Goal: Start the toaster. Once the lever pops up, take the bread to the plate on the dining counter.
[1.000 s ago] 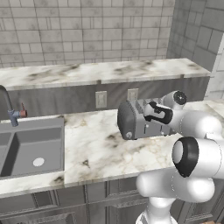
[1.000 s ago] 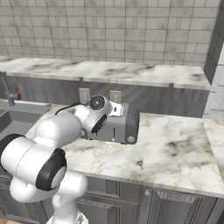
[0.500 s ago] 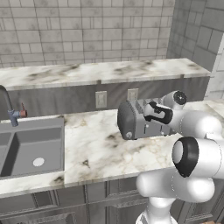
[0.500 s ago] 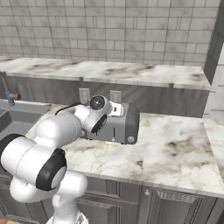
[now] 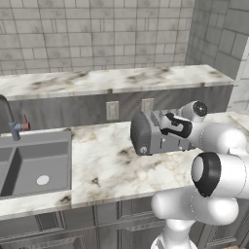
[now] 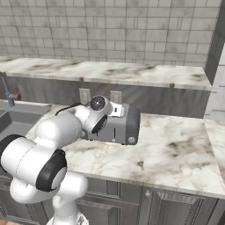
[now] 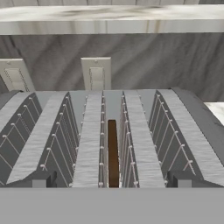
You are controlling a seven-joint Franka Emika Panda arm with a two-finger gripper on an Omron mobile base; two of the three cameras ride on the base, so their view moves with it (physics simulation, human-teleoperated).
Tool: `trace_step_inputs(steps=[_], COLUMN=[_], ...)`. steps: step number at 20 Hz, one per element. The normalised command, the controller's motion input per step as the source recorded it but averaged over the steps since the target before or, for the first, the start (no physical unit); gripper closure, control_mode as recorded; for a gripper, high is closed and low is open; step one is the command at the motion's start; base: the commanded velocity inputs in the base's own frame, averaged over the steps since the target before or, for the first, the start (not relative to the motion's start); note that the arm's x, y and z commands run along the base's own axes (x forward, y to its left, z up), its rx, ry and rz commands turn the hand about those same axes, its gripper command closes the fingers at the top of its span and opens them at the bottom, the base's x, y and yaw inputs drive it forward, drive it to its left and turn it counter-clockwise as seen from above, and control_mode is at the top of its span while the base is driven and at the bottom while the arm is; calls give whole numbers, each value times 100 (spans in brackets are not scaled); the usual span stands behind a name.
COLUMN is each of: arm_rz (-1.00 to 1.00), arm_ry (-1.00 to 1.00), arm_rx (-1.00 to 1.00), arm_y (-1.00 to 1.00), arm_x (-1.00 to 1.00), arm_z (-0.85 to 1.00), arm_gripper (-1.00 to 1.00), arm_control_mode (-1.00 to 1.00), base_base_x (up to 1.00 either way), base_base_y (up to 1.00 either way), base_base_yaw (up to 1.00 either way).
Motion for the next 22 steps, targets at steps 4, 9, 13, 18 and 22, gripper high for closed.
trace_step_inputs(steps=[4,9,13,18,22], arm_rz=[0,0,0,0,0], arm_ry=[0,0,0,0,0], arm_rx=[0,0,0,0,0], arm_y=[0,0,0,0,0], arm_x=[0,0,0,0,0], arm_z=[0,0,0,0,0], arm_gripper=[-100,-100,-100,-100,-100], arm_control_mode=[-100,-100,-100,-100,-100], base_base_x=[0,0,0,0,0], base_base_y=[0,0,0,0,0], base_base_yaw=[0,0,0,0,0])
